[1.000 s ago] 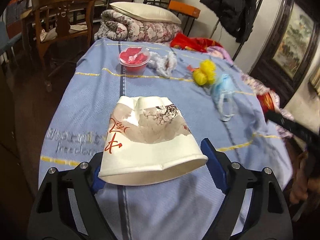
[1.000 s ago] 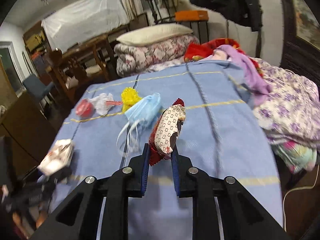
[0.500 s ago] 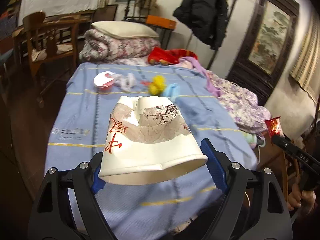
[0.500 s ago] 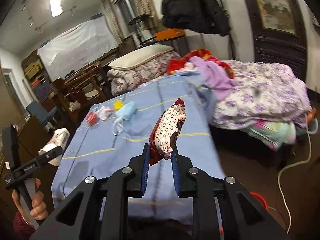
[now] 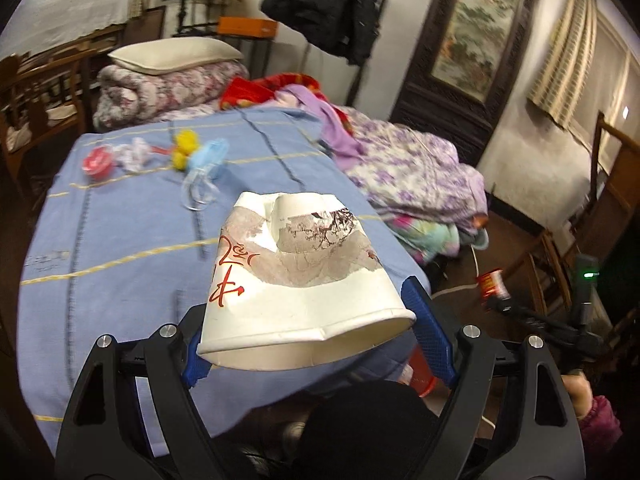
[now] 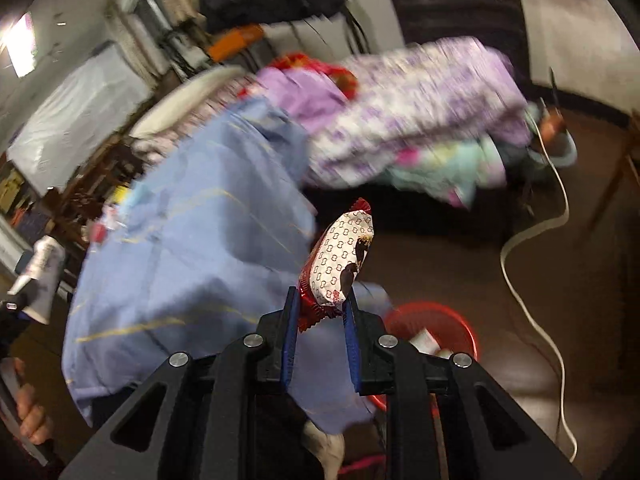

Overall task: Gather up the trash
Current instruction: 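Carry both items to the red wastebasket and open both tools to drop them, then move both tools back over the bed toward the remaining trash, then grasp the clear cup filled with red tissue with the left tool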

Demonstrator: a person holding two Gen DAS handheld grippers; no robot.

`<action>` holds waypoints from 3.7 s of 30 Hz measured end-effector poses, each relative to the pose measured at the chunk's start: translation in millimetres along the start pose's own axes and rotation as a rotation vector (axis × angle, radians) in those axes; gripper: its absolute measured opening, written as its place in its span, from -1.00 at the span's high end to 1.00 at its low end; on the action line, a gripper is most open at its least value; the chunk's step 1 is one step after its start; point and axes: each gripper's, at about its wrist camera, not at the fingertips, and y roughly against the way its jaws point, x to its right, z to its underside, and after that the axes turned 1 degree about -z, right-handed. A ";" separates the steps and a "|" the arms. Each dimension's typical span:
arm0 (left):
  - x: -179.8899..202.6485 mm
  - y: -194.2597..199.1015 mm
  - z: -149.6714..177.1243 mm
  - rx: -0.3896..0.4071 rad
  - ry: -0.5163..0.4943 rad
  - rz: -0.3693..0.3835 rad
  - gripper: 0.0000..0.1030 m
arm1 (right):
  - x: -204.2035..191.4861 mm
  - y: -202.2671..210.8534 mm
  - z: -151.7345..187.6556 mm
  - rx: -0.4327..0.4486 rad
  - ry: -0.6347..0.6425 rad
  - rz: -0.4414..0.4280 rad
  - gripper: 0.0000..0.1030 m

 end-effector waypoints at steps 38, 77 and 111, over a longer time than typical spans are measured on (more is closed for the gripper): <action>232.7 -184.2 26.8 -0.324 -0.484 0.181 -0.72 | 109.1 51.2 -21.6 0.190 -0.240 0.009 -0.01; -115.3 -45.7 -15.1 -0.058 0.112 -0.255 -0.80 | -179.0 -9.3 10.1 0.156 0.303 -0.090 -0.39; -335.9 -113.3 -108.9 0.066 0.495 -0.317 -0.62 | -240.1 -85.2 34.0 0.150 0.510 0.007 -0.55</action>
